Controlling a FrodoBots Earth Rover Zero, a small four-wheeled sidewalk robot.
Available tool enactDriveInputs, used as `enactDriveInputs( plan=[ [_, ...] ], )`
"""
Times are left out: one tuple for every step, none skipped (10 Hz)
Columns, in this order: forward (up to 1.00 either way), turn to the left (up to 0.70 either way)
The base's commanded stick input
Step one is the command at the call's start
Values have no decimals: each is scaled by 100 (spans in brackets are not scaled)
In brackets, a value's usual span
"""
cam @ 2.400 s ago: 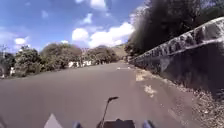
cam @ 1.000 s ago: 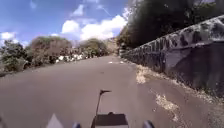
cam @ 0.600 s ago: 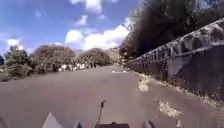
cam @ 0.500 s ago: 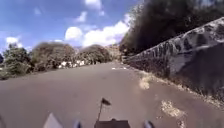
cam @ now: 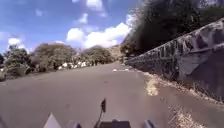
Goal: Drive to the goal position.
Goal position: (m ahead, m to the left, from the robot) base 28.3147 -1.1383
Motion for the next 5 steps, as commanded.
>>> enactDriveInputs(
  plan=[
    [70,-28],
    [70,-19],
    [70,-13],
    [70,-8],
    [70,0]
  ],
)
